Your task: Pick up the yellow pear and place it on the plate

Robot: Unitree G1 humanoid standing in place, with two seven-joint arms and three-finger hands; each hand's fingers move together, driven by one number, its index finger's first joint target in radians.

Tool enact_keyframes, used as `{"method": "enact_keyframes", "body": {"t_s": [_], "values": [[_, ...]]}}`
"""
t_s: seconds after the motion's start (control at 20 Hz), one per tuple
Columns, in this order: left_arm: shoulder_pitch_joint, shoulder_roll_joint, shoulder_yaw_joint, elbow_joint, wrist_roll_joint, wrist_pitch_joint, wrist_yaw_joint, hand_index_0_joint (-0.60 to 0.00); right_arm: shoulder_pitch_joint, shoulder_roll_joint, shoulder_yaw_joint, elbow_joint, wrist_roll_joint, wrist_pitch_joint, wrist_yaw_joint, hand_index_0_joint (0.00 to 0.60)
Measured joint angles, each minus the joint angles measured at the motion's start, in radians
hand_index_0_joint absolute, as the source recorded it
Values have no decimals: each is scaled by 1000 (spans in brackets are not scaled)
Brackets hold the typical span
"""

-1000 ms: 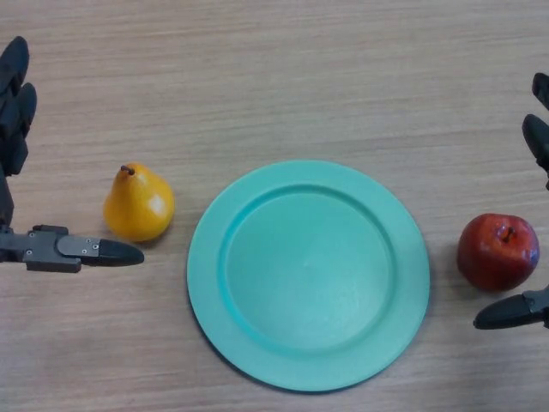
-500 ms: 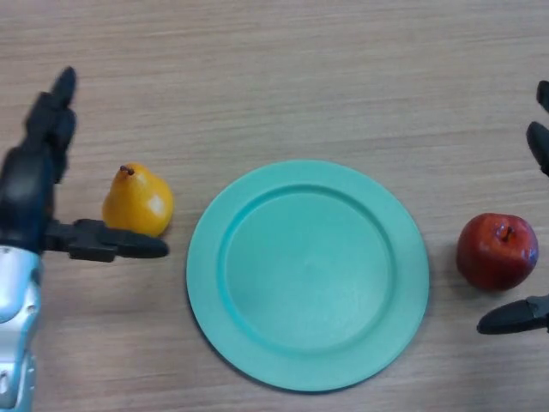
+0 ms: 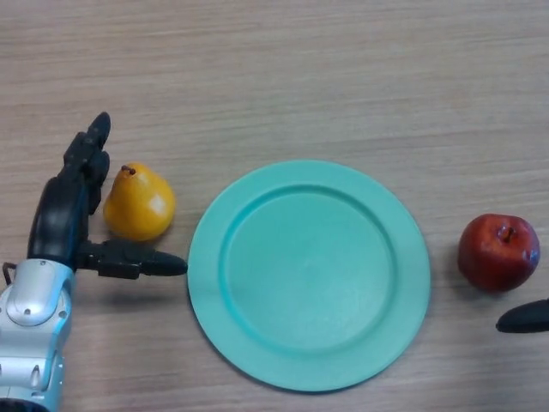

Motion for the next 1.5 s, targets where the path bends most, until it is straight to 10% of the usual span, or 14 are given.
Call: {"method": "enact_keyframes", "body": {"t_s": [0.1,0.35,0.5,1.0,1.15,1.35,1.5], "values": [[-38,-3,-3,68,0,-40,2,-50,2,0,-10,0,0,-2,-1,0],[-148,-6,-31,310,184,-235,137,-600,1,-1,-49,22,-1,-35,-2,0],[-182,1,-62,388,368,-277,253,-600,-1,-1,-76,32,-18,-77,-13,0],[-80,-2,-60,-2,352,-169,240,-600,2,0,-75,18,-76,-95,-19,0],[13,-80,-71,-291,146,-14,131,-600,5,2,-75,4,-76,-95,-19,0],[45,-102,-195,-392,36,113,91,-100,5,3,-75,4,-76,-95,-19,0],[66,-107,-332,-434,-37,139,95,-500,4,3,-75,4,-76,-95,-22,0]]}}
